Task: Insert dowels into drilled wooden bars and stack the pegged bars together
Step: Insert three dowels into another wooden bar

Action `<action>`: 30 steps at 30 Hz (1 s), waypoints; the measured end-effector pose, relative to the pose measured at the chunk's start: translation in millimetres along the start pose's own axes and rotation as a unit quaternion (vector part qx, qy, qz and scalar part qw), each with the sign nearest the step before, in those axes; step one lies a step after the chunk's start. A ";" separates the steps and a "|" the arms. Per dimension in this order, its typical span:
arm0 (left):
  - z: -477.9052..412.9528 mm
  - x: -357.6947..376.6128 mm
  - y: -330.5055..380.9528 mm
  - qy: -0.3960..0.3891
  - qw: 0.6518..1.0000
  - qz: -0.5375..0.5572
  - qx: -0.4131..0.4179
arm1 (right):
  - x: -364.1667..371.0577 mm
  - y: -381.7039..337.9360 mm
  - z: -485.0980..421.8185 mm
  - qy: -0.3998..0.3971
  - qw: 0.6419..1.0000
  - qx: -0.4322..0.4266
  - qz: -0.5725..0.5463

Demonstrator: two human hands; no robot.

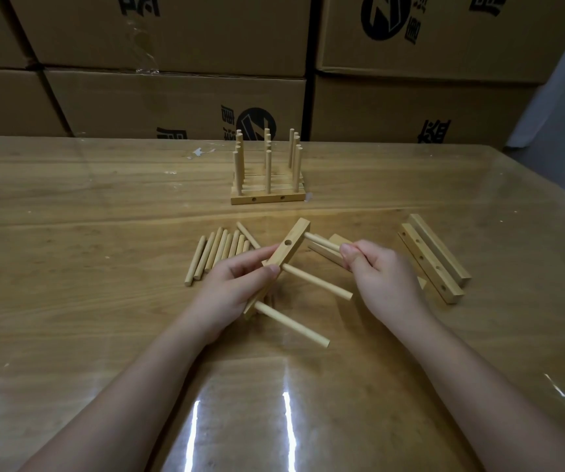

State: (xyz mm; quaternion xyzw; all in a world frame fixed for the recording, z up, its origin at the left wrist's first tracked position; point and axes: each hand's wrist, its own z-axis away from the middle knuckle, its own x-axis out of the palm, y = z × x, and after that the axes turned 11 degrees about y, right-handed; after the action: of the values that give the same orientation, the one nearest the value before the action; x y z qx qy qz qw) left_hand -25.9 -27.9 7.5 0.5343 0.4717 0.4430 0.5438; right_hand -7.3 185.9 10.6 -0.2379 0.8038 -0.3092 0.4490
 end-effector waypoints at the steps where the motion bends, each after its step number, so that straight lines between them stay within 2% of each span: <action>1: 0.3 0.4 0.0 0.000 1.000 -0.003 0.001 | -0.1 0.5 -0.2 -0.003 1.000 0.008 -0.003; 5: 0.5 0.0 0.6 0.005 1.000 -0.009 0.007 | -1.4 0.9 -1.1 -0.012 0.999 0.037 -0.005; 15: 0.8 3.3 0.2 0.015 0.998 -0.047 0.029 | 2.8 -0.7 0.0 -0.033 0.988 0.105 -0.108; 20: 0.0 2.1 -0.9 0.017 1.000 -0.006 0.009 | 5.6 1.0 0.5 -0.019 0.996 0.004 -0.083; 25: 0.9 1.2 4.1 -0.007 0.998 0.052 -0.023 | -0.7 4.2 -1.9 0.032 0.985 -0.156 0.063; 27: 0.2 0.0 4.6 -0.014 0.997 0.067 -0.028 | -0.3 3.7 -1.2 0.049 0.984 -0.161 0.054; 30: -1.9 -2.8 2.3 -0.010 0.994 0.103 -0.040 | 0.5 3.0 1.0 0.123 0.980 -0.155 -0.017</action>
State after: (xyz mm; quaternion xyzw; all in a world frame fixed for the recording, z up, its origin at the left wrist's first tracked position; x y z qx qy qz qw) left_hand -28.2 -30.3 9.9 0.5618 0.3909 0.5100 0.5210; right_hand -7.0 187.4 7.8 -0.2785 0.8869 -0.2152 0.2991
